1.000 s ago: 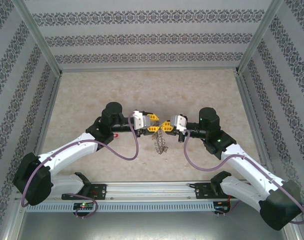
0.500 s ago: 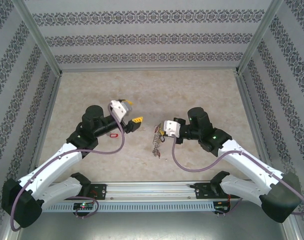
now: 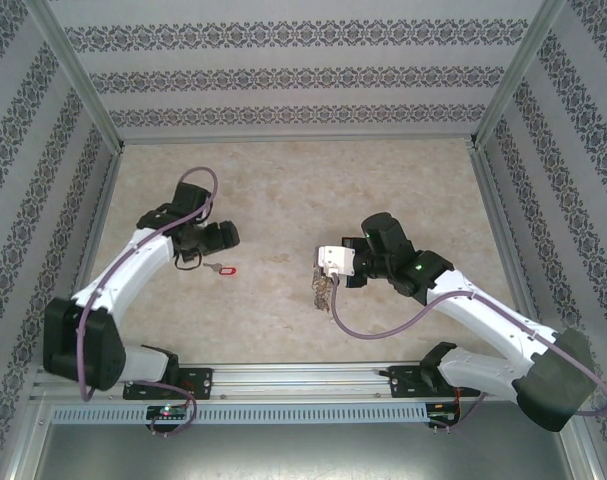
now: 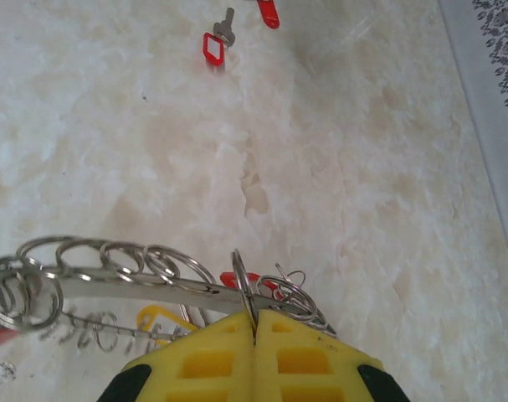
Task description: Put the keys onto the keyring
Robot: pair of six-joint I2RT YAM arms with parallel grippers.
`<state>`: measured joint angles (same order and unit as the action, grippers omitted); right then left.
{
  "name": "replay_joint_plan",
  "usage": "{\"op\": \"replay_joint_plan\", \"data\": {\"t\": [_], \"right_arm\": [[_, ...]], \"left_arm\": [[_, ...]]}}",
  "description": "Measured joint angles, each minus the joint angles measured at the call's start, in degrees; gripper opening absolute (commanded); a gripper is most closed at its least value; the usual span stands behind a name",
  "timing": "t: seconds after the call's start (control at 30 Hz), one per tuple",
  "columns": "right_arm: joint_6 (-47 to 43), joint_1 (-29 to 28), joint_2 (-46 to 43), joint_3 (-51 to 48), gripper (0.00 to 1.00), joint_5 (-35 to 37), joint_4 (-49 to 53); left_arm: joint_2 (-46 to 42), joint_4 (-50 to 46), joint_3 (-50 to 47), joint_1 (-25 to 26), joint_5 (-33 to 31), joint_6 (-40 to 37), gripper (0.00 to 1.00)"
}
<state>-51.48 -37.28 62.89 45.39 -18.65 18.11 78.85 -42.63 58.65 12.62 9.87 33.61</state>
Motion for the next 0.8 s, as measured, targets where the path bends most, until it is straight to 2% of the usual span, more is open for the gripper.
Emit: {"op": "replay_joint_plan", "data": {"t": [0.07, 0.1, 0.2, 0.33, 0.47, 0.57, 0.7, 0.8], "right_arm": [[-0.4, 0.0, 0.4, 0.3, 0.00, 0.0, 0.3], [-0.5, 0.0, 0.5, 0.4, 0.00, 0.0, 0.5], [-1.0, 0.0, 0.8, 0.5, 0.00, -0.1, 0.6], [-1.3, 0.0, 0.8, 0.6, 0.00, -0.4, 0.9], [-1.5, 0.0, 0.8, 0.6, 0.00, -0.9, 1.0], [-1.6, 0.0, 0.8, 0.6, 0.00, -1.4, 1.0], [-2.1, 0.7, 0.7, 0.6, 0.00, -2.0, 1.6], [-2.3, 1.2, 0.3, 0.6, 0.00, -2.2, 2.3]], "left_arm": [[2.4, -3.0, 0.0, 0.0, 0.2, 3.1, 0.64], [3.1, -4.0, 0.0, -0.2, 0.4, 4.7, 0.61], [4.6, -6.1, 0.8, -0.7, 0.1, 8.4, 0.61], [9.6, -8.5, 5.1, -0.7, -1.9, 9.7, 0.52], [15.3, -9.6, 8.8, -1.9, -3.1, 11.1, 0.52], [17.9, -10.2, 10.8, -4.7, -3.4, 12.5, 0.54], [20.4, -11.0, 15.1, -11.1, -4.9, 13.4, 0.55], [22.6, -10.8, 17.9, -15.9, -5.3, 11.1, 0.62]]}}
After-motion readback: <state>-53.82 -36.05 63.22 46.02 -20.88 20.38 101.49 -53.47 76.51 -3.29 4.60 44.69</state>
